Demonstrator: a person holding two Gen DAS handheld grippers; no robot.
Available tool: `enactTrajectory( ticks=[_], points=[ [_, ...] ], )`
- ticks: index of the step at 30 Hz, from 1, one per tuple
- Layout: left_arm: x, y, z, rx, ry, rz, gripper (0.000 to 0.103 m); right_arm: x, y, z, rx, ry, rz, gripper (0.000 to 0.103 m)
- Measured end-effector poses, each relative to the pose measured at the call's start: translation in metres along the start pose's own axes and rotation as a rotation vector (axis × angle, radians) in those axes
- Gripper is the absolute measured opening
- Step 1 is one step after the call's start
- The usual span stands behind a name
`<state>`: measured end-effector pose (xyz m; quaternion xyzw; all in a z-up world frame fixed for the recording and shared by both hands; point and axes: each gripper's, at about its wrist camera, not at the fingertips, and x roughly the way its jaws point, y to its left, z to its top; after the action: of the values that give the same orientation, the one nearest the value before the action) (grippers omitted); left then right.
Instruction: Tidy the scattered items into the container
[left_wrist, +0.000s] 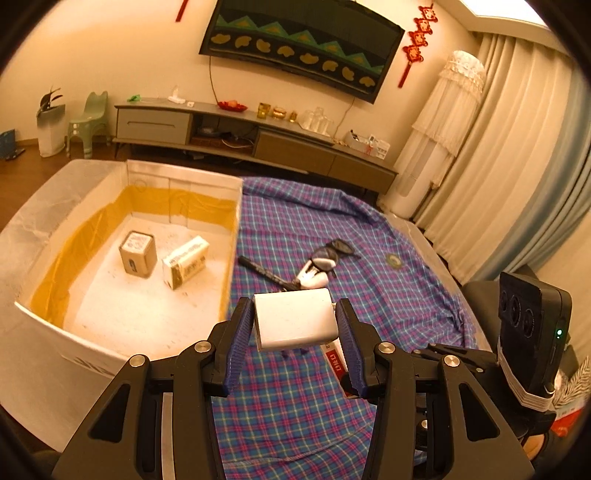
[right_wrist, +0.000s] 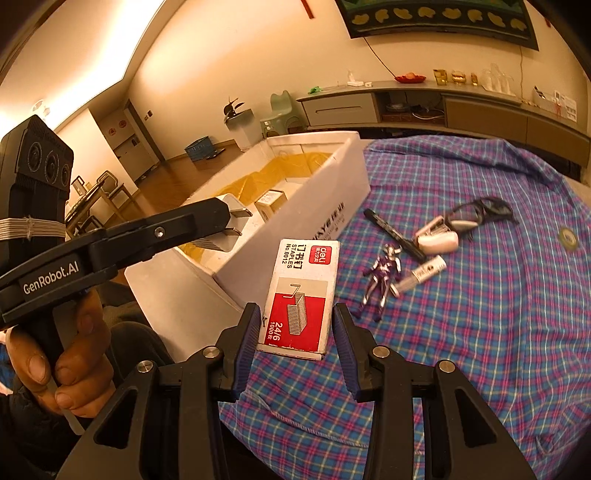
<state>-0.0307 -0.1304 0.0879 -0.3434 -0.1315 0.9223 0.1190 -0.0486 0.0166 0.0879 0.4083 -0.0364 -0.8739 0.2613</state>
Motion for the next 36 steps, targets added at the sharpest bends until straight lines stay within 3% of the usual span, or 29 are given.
enactTrajectory(
  ticks=[13, 36],
  points=[
    [-0.012, 0.045, 0.028, -0.038, -0.032, 0.054, 0.048, 0.011, 0.031, 0.036, -0.084, -0.009, 0.003, 0.042],
    [-0.001, 0.137, 0.053, -0.128, 0.038, 0.149, 0.048, 0.057, 0.086, 0.103, -0.205, 0.018, 0.021, 0.042]
  ],
)
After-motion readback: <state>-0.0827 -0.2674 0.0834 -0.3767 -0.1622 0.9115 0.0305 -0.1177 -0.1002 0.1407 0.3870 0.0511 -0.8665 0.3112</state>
